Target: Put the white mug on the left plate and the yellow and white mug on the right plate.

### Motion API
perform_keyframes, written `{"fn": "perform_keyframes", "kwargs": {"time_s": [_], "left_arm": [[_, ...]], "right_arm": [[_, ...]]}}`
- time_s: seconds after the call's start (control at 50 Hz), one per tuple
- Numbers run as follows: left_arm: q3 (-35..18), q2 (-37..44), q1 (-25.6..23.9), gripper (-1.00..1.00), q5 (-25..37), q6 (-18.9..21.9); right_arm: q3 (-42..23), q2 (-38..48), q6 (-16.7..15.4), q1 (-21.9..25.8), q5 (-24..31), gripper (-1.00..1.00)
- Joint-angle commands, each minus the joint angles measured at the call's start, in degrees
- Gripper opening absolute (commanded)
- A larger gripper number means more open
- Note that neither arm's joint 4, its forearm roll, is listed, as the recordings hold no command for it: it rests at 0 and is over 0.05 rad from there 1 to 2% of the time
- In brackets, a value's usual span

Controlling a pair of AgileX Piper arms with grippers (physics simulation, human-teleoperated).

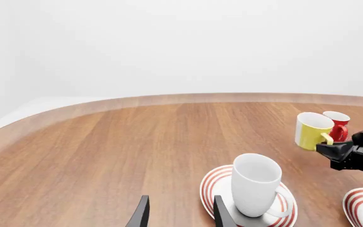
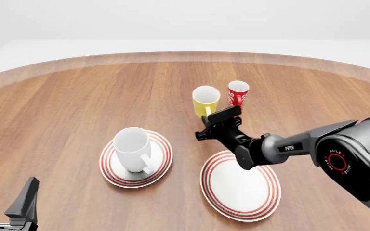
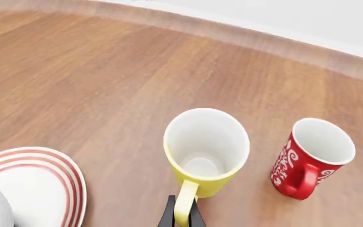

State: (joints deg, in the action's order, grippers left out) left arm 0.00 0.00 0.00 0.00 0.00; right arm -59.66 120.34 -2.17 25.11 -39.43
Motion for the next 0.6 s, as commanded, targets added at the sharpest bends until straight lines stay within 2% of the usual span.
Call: {"fn": "perform_keyframes", "kwargs": {"time_s": [0.02,0.46,0.5,0.6], "left_arm": [[0.0,0.0,0.0,1.00,0.0,0.0],[0.0,0.0,0.0,1.00,0.0,0.0],[0.0,0.0,0.0,1.00,0.0,0.0],[0.0,0.0,0.0,1.00,0.0,0.0]], "right_arm": [[4.9,-4.8,-1.9,0.1,-1.2,-1.00],[18.4,-17.4,-1.5,0.7,-5.4,-1.00],[20.6,-19.7,1.1,1.9,-7.0,-1.00],[23.9,-22.7,0.3,2.6,-8.2,-1.00]]}}
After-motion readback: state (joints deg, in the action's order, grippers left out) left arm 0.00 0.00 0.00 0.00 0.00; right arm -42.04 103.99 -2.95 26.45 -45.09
